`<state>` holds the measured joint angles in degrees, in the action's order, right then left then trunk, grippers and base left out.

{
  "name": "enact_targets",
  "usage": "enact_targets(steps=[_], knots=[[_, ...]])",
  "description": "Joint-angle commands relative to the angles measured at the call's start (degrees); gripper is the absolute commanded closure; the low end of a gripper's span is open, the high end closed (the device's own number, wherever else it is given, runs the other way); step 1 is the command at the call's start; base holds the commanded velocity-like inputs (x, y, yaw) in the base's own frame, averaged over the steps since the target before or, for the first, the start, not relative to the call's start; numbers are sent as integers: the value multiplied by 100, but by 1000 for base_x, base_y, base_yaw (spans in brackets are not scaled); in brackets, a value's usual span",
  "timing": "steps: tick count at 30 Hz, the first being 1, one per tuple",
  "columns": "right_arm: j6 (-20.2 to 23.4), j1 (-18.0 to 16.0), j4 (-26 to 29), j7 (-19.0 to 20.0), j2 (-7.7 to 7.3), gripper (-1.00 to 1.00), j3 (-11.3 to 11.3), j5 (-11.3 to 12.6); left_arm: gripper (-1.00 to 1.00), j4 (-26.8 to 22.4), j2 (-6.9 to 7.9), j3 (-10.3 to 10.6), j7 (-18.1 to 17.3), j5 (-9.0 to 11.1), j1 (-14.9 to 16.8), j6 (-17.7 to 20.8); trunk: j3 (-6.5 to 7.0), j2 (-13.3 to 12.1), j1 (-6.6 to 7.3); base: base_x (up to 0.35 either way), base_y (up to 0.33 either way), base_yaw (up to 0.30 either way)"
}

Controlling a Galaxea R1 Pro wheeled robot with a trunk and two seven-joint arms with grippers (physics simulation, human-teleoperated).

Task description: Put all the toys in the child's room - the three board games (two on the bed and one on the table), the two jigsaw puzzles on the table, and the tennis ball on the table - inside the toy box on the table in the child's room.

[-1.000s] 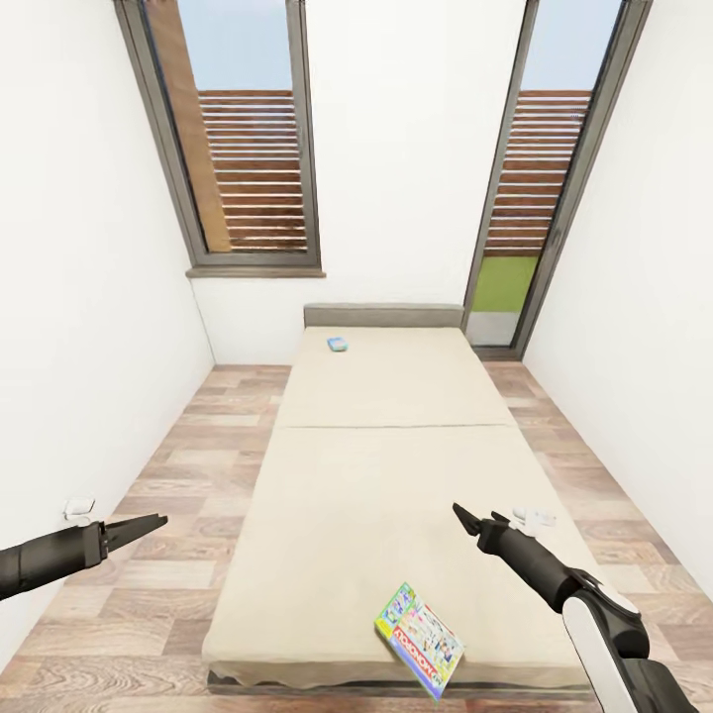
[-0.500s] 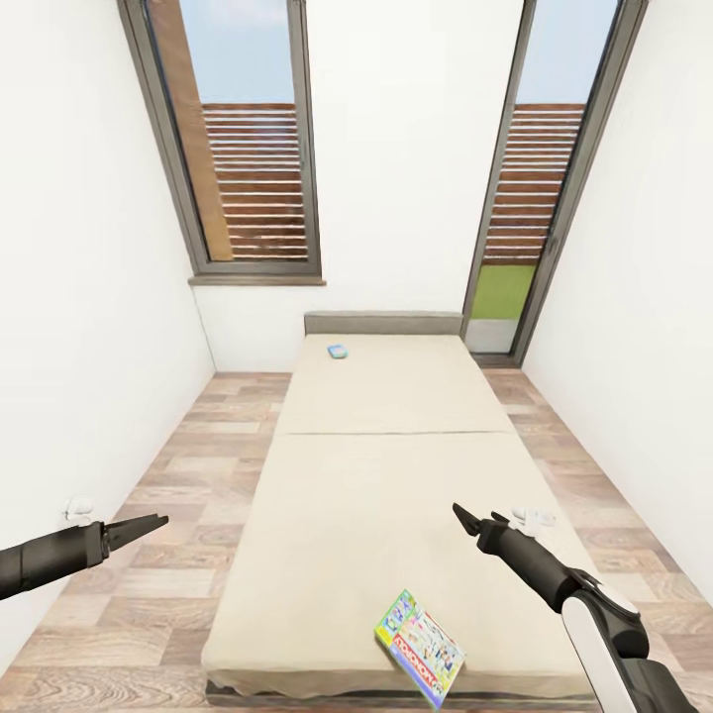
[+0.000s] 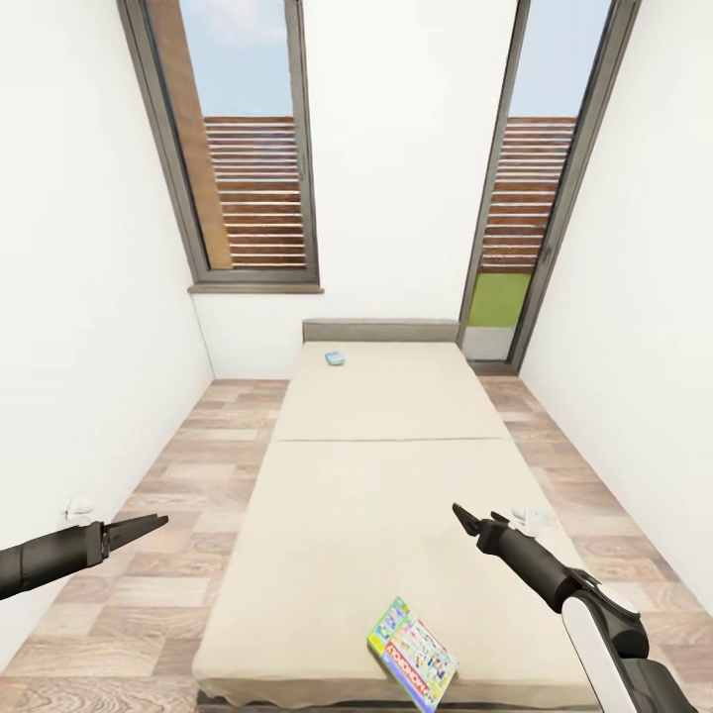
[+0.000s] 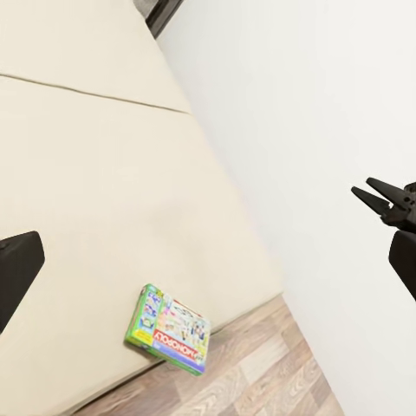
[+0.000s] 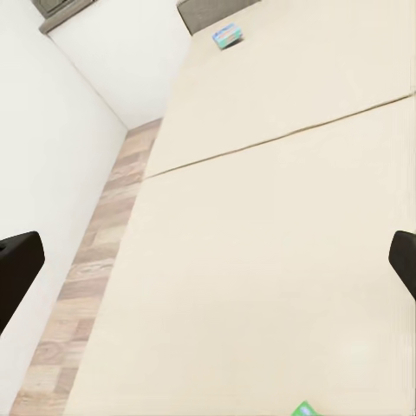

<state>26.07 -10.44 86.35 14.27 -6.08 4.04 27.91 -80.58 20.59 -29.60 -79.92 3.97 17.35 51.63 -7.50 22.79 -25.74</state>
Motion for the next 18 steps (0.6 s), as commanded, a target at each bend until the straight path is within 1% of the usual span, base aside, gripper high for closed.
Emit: enact_targets(steps=[1, 7, 18], knots=[[38, -6, 4, 14, 1, -100, 9, 30, -100, -1, 1, -2, -16, 4, 5, 60, -3, 13, -4, 0, -204, 0], [38, -7, 4, 14, 1, -100, 9, 30, -100, -1, 5, 0, -19, -1, 5, 60, 54, 13, -4, 0, -266, 0], [30, -7, 4, 14, 4, -100, 9, 30, -100, -1, 3, 1, -15, 7, 5, 61, 159, 13, -4, 0, -300, 0]])
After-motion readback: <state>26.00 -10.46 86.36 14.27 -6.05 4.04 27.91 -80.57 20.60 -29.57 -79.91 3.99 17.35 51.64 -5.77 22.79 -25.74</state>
